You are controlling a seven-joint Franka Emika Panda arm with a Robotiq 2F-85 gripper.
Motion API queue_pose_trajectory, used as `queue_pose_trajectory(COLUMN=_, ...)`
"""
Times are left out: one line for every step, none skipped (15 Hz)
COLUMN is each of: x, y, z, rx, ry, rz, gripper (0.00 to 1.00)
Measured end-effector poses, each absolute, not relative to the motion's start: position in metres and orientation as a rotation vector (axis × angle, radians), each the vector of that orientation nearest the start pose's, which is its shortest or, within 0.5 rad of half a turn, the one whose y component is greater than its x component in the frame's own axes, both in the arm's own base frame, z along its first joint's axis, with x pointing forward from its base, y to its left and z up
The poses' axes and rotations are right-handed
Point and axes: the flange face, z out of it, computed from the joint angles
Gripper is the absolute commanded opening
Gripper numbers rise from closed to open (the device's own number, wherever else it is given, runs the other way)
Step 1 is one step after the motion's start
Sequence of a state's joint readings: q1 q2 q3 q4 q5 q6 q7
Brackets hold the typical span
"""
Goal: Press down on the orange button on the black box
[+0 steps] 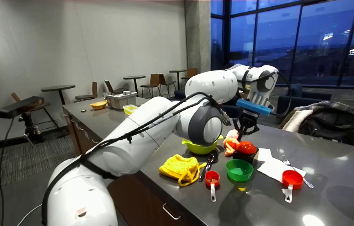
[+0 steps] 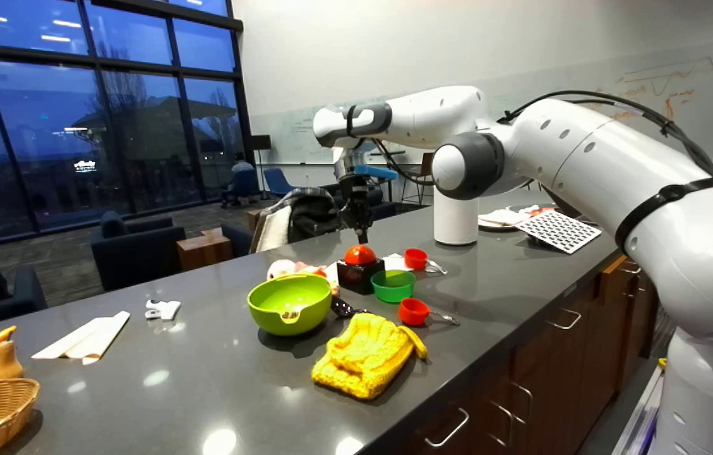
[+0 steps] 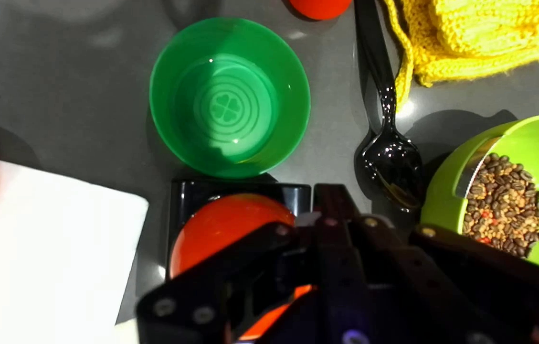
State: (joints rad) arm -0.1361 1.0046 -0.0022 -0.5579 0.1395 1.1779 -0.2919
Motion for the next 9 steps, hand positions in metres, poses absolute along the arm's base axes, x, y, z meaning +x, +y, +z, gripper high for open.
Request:
queue_pose_trajectory(x=0.733, y=-0.082, z=0.393, rx=-2.880, ry=-0.274, rz=0.481, gripper=0.00)
queue_pose_trajectory(x=0.734, y=-0.081, z=0.397, rx=-2.887, ry=-0.285, rz=0.455, gripper=0.00)
queue_pose_trajectory(x=0.736, y=-0.080, z=0.401, rx=-2.894, ry=-0.292, rz=0.429, gripper=0.00)
queue_pose_trajectory(x=0.738, y=-0.080, z=0.403, rx=-2.901, ry=-0.296, rz=0.405, gripper=0.00)
queue_pose_trajectory(x=0.740, y=-0.080, z=0.404, rx=-2.907, ry=-0.299, rz=0.385, gripper=0.00)
queue_pose_trajectory(x=0.741, y=-0.080, z=0.404, rx=-2.912, ry=-0.304, rz=0.370, gripper=0.00)
queue_pose_trajectory(x=0.743, y=-0.080, z=0.403, rx=-2.917, ry=-0.313, rz=0.359, gripper=0.00)
queue_pose_trajectory(x=0.744, y=-0.081, z=0.400, rx=-2.922, ry=-0.320, rz=0.354, gripper=0.00)
queue_pose_trajectory(x=0.745, y=-0.082, z=0.397, rx=-2.927, ry=-0.324, rz=0.351, gripper=0.00)
